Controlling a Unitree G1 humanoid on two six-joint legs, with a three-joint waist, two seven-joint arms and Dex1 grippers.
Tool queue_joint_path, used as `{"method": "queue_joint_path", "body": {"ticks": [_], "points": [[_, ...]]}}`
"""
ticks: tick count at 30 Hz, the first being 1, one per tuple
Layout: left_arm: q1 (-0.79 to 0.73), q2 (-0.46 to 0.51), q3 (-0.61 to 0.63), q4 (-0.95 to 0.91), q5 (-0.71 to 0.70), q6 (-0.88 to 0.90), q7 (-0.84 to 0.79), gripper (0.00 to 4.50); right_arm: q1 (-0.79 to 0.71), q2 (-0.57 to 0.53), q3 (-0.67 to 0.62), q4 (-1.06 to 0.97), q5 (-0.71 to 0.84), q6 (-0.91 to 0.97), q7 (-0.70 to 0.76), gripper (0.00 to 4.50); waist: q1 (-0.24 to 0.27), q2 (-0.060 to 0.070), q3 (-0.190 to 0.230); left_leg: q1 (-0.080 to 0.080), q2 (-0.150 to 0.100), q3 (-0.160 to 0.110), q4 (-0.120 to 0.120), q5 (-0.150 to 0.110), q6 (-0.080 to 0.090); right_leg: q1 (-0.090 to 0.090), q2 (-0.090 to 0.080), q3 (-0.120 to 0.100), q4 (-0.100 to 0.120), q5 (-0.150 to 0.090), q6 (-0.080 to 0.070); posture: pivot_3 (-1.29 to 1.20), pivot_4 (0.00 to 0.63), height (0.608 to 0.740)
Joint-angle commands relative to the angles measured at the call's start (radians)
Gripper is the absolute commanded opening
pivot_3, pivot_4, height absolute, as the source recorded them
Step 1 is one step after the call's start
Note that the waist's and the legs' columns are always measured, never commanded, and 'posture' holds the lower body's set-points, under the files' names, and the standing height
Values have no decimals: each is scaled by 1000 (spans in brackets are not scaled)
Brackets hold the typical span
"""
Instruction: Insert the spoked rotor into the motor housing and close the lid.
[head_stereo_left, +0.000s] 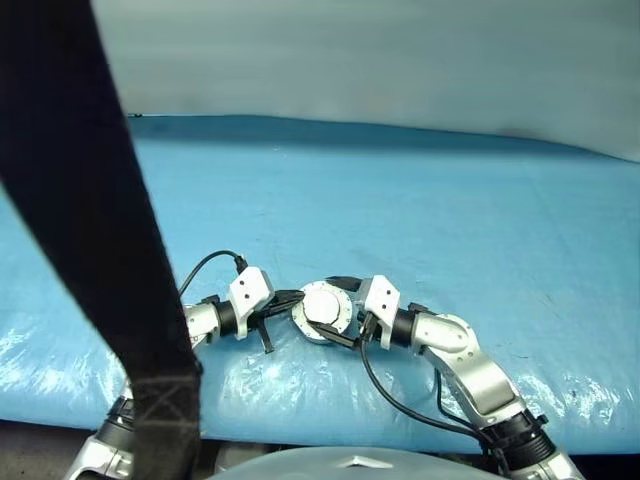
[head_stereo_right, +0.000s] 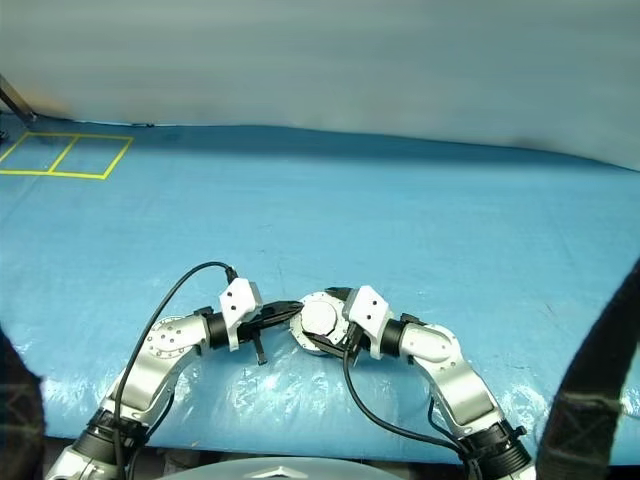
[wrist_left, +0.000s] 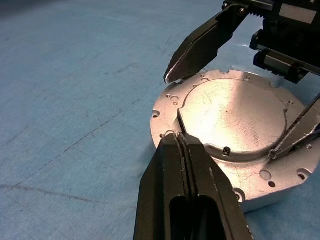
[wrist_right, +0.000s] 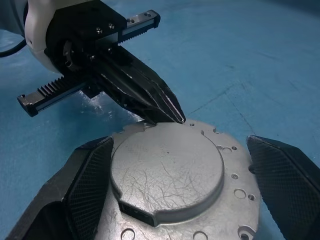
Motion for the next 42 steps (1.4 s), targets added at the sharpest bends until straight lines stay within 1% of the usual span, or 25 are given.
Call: {"method": "queue_joint_path", "body": {"ticks": [1, 2, 5, 8, 10, 11, 14, 15, 16, 18, 20, 22, 25, 28, 35, 40, 41, 42], "points": [[15, 5, -32, 36, 32, 12, -4, 0, 13, 21, -56, -65, 78, 35, -14, 4466, 0, 1, 1, -4, 0, 0, 2, 1, -1, -1, 0, 0, 0, 1, 1, 0, 150, 740], [14, 6, -32, 38, 28, 12, -8, 0, 17, 27, -70, -71, 88, 39, -22, 4466, 0, 2, 1, -6, 0, -1, 4, 1, -1, -1, 0, -1, 1, 1, 2, 0, 150, 740], [11, 9, -33, 46, 29, 9, -12, 0, 27, 49, -110, -85, 138, 65, -42, 4466, 0, 2, 1, -7, -1, 0, 7, -1, 1, 0, 0, -1, 0, 2, 3, 0, 150, 740], [8, 11, -33, 51, 28, 5, -17, 0, 46, 86, -168, -110, 245, 137, -67, 4466, 0, 2, 2, -7, -2, 0, 8, -1, 2, 1, 0, -1, 0, 2, 4, 0, 150, 740], [6, 11, -32, 56, 27, 1, -18, 0, 50, 121, -241, -116, 370, 242, -120, 4466, 0, 2, 2, -7, -1, 0, 8, -1, 2, 1, 1, -1, 0, 2, 4, 0, 150, 740], [5, 11, -31, 58, 28, -1, -20, 0, 52, 133, -283, -113, 458, 320, -146, 4466, 0, 2, 2, -6, -1, 0, 8, -1, 2, 1, 1, -2, 0, 2, 4, 0, 150, 740], [5, 15, -32, 62, 29, -4, -25, 0, 61, 151, -410, -61, 853, 596, -224, 4466, 0, 2, 2, -6, -1, -1, 9, -1, 2, 2, 1, -2, 0, 3, 5, 0, 150, 740], [5, 16, -32, 63, 29, -5, -25, 0, 62, 152, -437, -43, 937, 656, -255, 4466, 0, 2, 2, -6, -1, -1, 8, -1, 2, 2, 1, -2, 0, 3, 5, 0, 150, 740], [5, 17, -31, 63, 29, -6, -26, 0, 65, 145, -455, -24, 993, 713, -293, 4466, -1, 2, 2, -6, -1, -1, 8, -1, 2, 3, 0, -2, 0, 3, 5, 0, 150, 740], [6, 18, -32, 62, 30, -8, -26, 0, 65, 108, -462, 10, 1051, 826, -364, 4466, -2, 3, 2, -6, -1, -1, 8, -2, 4, 3, 0, -1, 0, 3, 4, 0, 150, 740], [8, 18, -33, 62, 31, -10, -25, 0, 70, 75, -455, 32, 1080, 904, -393, 4466, -3, 4, 2, -6, -1, 0, 8, -4, 7, 2, 0, -1, 0, 3, 4, 0, 150, 740], [11, 18, -35, 60, 30, -11, -25, 0, 74, 64, -460, 57, 1097, 940, -405, 4466, -3, 4, 2, -6, -2, 0, 9, -4, 8, 2, 0, -1, 1, 3, 4, 0, 150, 740], [15, 18, -37, 60, 31, -16, -25, 0, 77, 56, -463, 75, 1067, 950, -413, 4466, -3, 5, 2, -6, -2, 0, 9, -5, 8, 2, 0, -1, 1, 3, 4, 0, 150, 740], [20, 20, -37, 61, 29, -20, -26, 0, 82, 39, -433, 78, 1003, 948, -402, 4466, -2, 5, 1, -6, -2, 0, 9, -5, 9, 3, 1, -1, 1, 3, 5, 0, 150, 740], [24, 20, -31, 64, 28, -24, -21, 0, 86, 70, -353, 57, 970, 972, -365, 4466, -3, 1, -1, -4, -2, 0, 11, -5, 10, 5, 3, 0, 1, 4, 6, 0, 150, 740], [25, 20, -28, 69, 30, -29, -18, 0, 67, 100, -334, 60, 946, 952, -341, 4466, -4, 1, -2, -4, -2, 0, 11, -5, 9, 5, 4, 1, 1, 4, 7, 0, 150, 740], [26, 20, -28, 69, 30, -29, -18, 0, 67, 101, -335, 61, 943, 952, -338, 4071, -4, 1, -2, -4, -2, 0, 11, -5, 9, 5, 4, 1, 1, 4, 7, 0, 150, 740], [26, 20, -28, 69, 29, -30, -18, 0, 68, 103, -336, 61, 940, 953, -336, 3836, -4, 1, -2, -4, -2, 0, 11, -5, 9, 5, 5, 1, 1, 4, 7, 0, 150, 740]]}}
